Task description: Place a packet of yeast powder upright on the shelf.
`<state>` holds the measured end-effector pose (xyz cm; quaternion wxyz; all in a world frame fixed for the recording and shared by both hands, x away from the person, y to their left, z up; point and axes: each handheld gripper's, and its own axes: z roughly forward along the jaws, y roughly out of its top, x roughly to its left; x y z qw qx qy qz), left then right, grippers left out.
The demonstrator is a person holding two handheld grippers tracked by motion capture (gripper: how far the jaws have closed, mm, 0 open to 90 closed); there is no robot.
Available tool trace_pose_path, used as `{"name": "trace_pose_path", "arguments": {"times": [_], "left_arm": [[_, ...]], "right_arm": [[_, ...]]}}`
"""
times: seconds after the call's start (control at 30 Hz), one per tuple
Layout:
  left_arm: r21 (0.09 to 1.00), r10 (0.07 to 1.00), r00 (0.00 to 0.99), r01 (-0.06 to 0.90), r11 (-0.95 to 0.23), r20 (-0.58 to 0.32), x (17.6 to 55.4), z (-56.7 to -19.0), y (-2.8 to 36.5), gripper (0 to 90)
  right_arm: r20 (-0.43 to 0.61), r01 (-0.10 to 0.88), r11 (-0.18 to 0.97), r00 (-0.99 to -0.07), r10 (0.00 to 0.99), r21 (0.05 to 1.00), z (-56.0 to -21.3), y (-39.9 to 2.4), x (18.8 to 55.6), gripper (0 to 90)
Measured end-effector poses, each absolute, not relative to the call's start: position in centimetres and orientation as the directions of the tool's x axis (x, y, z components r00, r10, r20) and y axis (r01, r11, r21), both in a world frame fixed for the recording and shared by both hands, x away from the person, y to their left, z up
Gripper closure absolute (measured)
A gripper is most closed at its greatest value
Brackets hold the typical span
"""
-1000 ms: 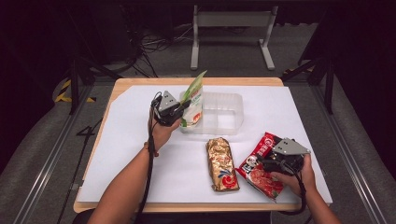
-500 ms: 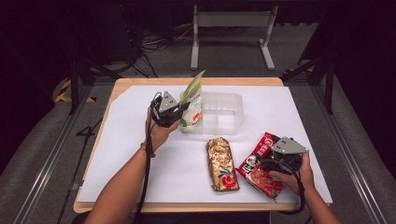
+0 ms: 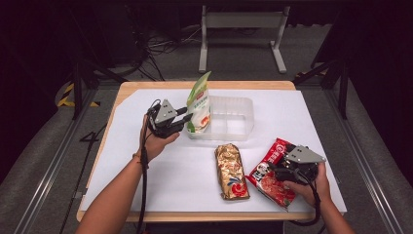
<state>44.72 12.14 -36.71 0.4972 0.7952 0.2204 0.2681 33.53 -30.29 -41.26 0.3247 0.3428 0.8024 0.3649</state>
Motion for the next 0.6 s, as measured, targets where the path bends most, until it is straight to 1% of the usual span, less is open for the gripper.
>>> {"name": "trace_pose_path", "arguments": {"times": [0.13, 0.2, 0.27, 0.33, 0.37, 0.43, 0.53, 0.57, 0.6], "left_arm": [[0.898, 0.602, 0.768, 0.085, -0.431, 0.216, 43.3, -36.6, 13.2, 60.7], [0.879, 0.587, 0.773, 0.082, -0.470, 0.242, 42.5, -36.8, 13.8, 58.4], [0.872, 0.585, 0.773, 0.086, -0.482, 0.247, 42.0, -37.1, 14.2, 54.7], [0.859, 0.571, 0.778, 0.083, -0.506, 0.261, 41.4, -37.4, 14.6, 52.8], [0.857, 0.575, 0.776, 0.089, -0.508, 0.260, 41.0, -37.6, 14.8, 49.1], [0.848, 0.565, 0.781, 0.088, -0.522, 0.267, 40.4, -38.0, 15.2, 48.0], [0.836, 0.564, 0.779, 0.096, -0.541, 0.275, 39.7, -38.7, 15.8, 41.1], [0.837, 0.563, 0.782, 0.102, -0.538, 0.266, 39.5, -39.0, 16.0, 39.5], [0.829, 0.560, 0.782, 0.105, -0.549, 0.272, 39.3, -39.3, 16.2, 39.5]], "right_arm": [[-0.254, 0.326, 0.490, -0.557, 0.790, 0.808, -41.4, -30.4, 33.3, 16.5], [-0.255, 0.327, 0.494, -0.561, 0.787, 0.806, -41.3, -30.2, 33.1, 16.8], [-0.250, 0.324, 0.491, -0.566, 0.786, 0.808, -41.2, -30.1, 33.0, 17.1], [-0.241, 0.325, 0.487, -0.573, 0.783, 0.811, -41.1, -30.0, 33.0, 17.3], [-0.232, 0.330, 0.486, -0.581, 0.780, 0.809, -41.1, -29.8, 33.1, 17.5], [-0.232, 0.330, 0.490, -0.586, 0.776, 0.807, -41.2, -29.7, 33.2, 17.7], [-0.222, 0.331, 0.494, -0.604, 0.766, 0.804, -41.2, -29.4, 33.3, 19.1], [-0.206, 0.334, 0.489, -0.617, 0.760, 0.805, -41.2, -29.3, 33.3, 22.1], [-0.206, 0.334, 0.489, -0.617, 0.760, 0.805, -41.2, -29.3, 33.3, 22.1]]}}
